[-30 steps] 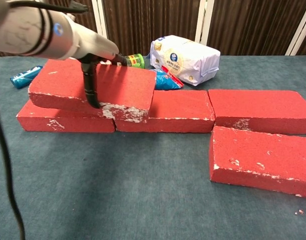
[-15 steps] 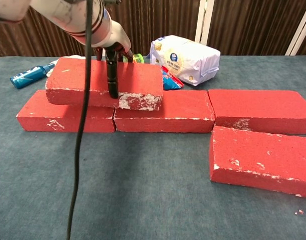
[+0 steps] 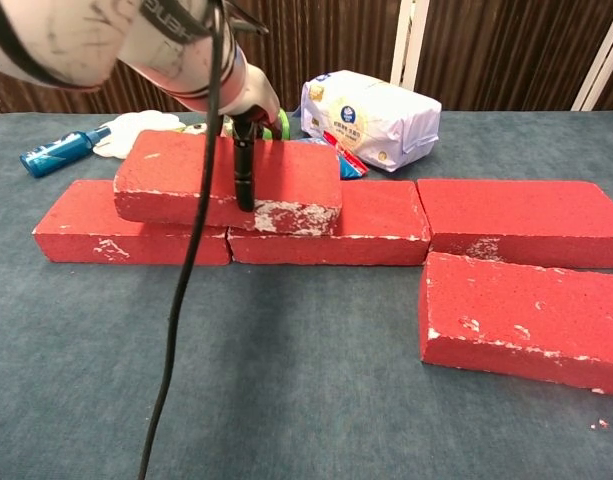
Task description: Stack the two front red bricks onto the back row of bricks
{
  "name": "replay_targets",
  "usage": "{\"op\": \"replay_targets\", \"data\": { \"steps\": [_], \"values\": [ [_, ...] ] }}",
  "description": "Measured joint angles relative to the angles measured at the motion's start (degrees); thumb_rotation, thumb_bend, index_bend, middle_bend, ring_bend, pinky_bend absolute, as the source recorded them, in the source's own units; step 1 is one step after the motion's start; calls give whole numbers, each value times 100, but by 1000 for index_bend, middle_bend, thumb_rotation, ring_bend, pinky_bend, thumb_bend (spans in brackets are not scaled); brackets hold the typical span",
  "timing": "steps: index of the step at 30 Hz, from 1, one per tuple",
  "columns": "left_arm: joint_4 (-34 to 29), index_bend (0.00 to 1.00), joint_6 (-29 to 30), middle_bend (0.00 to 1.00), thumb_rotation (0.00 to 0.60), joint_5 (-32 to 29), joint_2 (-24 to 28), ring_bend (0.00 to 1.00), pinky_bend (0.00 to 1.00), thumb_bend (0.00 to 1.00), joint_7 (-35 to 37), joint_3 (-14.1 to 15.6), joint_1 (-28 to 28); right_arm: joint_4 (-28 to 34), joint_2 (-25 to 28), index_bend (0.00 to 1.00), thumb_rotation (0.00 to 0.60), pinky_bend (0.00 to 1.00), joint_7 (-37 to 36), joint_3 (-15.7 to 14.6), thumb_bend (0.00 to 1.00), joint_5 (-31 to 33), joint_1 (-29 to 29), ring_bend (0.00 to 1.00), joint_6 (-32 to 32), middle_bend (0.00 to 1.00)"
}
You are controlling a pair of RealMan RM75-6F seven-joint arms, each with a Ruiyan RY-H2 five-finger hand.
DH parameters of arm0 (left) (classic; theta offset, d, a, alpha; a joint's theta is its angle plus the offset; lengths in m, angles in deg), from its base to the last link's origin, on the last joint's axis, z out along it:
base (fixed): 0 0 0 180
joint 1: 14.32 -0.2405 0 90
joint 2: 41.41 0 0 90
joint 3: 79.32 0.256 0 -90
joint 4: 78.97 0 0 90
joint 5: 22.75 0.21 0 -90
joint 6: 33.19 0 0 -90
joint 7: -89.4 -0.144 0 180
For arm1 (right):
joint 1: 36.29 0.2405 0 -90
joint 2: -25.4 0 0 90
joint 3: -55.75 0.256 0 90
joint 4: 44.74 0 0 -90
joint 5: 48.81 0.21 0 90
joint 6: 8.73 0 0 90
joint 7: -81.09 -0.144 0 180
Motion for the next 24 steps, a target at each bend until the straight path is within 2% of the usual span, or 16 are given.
{"op": "replay_targets", "data": {
  "steps": [13,24],
  "values": [
    [532,0,4,45,600,-102,-269,45,160,205,-213,-202,8,-29,-15,153,600,0,18,8,0,47,29,7,67,72],
    [488,0,-102,45,600,42,-314,39,151,205,-345,-263,-97,-23,-27,153,600,0,34,23,0,90,32,7,72,72]
  ]
}}
